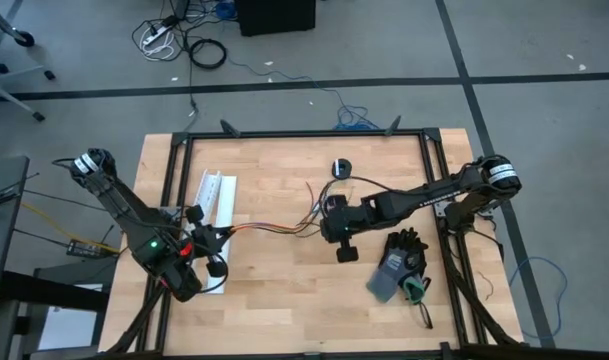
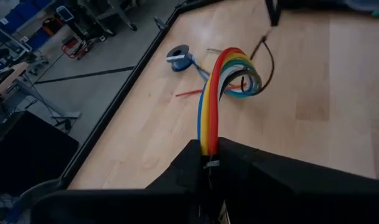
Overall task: Ziptie cables
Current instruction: Wrap the cables together using a ziptie
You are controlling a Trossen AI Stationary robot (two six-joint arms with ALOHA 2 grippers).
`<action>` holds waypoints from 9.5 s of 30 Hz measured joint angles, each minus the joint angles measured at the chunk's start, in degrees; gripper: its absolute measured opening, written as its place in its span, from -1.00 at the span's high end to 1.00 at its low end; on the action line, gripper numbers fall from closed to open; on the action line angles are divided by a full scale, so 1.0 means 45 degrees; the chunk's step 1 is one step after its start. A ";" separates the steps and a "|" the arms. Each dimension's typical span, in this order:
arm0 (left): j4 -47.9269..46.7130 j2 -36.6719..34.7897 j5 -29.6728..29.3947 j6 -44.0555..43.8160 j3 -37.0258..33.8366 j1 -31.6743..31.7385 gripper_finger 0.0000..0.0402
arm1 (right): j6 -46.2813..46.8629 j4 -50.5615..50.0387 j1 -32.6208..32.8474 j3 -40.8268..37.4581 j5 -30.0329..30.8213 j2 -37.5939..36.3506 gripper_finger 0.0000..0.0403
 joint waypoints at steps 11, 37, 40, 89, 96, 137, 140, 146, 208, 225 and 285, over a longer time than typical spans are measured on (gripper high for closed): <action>-0.0746 -0.0787 -0.0824 0.0424 0.1193 -0.0631 0.89 | 0.0841 -0.0915 0.2106 0.0083 0.1935 -0.1649 1.00; -0.0135 -0.0552 -0.0790 0.0450 0.1095 -0.0253 0.89 | -0.1326 -0.2699 0.1435 0.1216 0.4934 -0.5997 1.00; -0.0068 -0.0552 -0.0764 0.0391 0.1095 -0.0136 0.89 | -0.1327 -0.3016 0.0677 0.1719 0.4199 -0.5951 1.00; 0.3391 -0.0542 0.6228 -0.4237 -0.4636 0.0242 0.18 | -0.1513 0.1433 -0.2428 0.2011 -0.3363 0.1478 1.00; 0.3885 -0.0547 0.3564 -0.2287 -0.3277 0.0247 0.05 | -0.1498 0.1438 -0.2428 0.2011 -0.3683 0.1473 1.00; 2.2395 0.5064 0.9128 0.9136 -0.3811 0.8021 0.04 | -0.1619 0.1744 -0.2374 0.2001 -0.4406 0.1459 1.00; 2.2324 0.5280 0.9162 0.9399 -0.3506 0.8028 0.04 | -0.1619 0.1753 -0.2374 0.2001 -0.4405 0.1458 1.00; 2.2016 0.5369 0.9116 0.9075 -0.3359 0.8028 0.04 | -0.1619 0.1739 -0.2374 0.2001 -0.4410 0.1455 1.00; 2.1231 0.5672 0.8817 0.8761 -0.3359 0.8164 0.89 | -0.1721 0.1615 -0.2374 0.1996 -0.3322 0.1184 1.00; 2.1911 0.6120 0.8809 0.8711 -0.3373 0.8164 0.90 | -0.1731 0.1264 -0.2377 0.1996 -0.2963 0.0362 1.00; 2.1926 0.6117 0.8720 0.8663 -0.3368 0.8174 0.90 | -0.2379 0.2068 -0.2229 0.1996 0.7882 -0.0489 1.00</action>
